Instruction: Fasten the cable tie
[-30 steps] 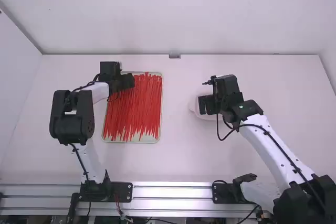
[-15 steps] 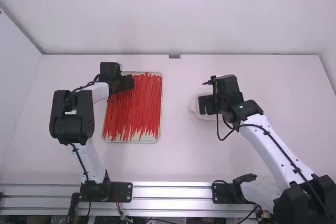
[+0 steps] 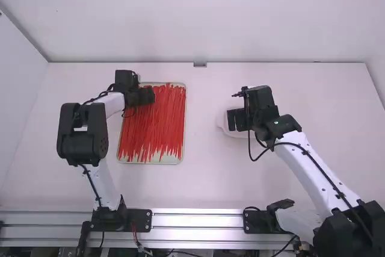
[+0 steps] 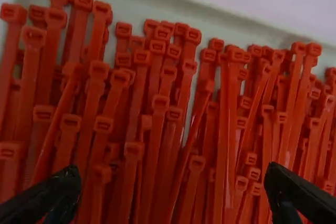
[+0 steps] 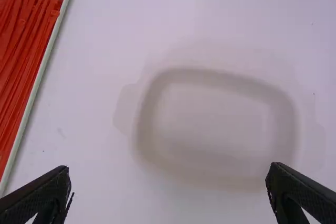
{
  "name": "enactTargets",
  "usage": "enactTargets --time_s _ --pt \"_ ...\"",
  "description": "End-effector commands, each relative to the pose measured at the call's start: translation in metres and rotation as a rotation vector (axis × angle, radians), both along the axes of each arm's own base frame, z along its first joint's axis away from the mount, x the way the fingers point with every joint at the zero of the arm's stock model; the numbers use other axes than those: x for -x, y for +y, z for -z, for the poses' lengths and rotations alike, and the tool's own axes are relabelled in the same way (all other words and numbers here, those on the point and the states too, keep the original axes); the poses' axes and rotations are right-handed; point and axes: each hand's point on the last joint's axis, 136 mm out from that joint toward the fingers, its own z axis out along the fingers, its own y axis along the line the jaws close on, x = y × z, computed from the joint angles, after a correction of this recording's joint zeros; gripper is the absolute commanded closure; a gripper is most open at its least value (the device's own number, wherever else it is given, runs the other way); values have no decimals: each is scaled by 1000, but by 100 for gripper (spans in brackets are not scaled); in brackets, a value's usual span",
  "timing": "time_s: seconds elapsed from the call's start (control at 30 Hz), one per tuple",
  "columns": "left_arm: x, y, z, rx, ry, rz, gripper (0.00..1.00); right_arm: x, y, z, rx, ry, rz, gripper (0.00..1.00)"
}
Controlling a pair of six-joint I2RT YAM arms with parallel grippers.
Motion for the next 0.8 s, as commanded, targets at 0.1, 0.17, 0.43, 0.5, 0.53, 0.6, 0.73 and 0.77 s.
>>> enactTargets --time_s 0.1,0.17,0.43,0.5,0.53,0.6,0.73,0.77 --pt "-12 0 -7 -4 -15 29 10 -6 3 -11 -10 -27 -5 1" --pt "-13 0 -9 -7 -20 32 11 -6 3 -11 -10 -27 -5 1" --pt "-15 -3 -9 -23 -28 49 10 -5 3 -10 -10 -18 -6 1" --pt "-15 -3 -10 -25 -31 48 10 -4 3 -10 -9 -16 -7 1" --pt "-16 -3 -10 -27 -36 50 10 -4 3 -10 -9 -16 -8 1" --pt "-18 -2 -12 -29 -46 50 9 -4 3 -10 -9 -17 -7 1" --pt "-22 -2 -15 -31 -65 50 8 -5 3 -10 -7 -19 -4 1" --pt "-22 -2 -15 -31 -68 50 8 -5 3 -10 -8 -19 -4 1"
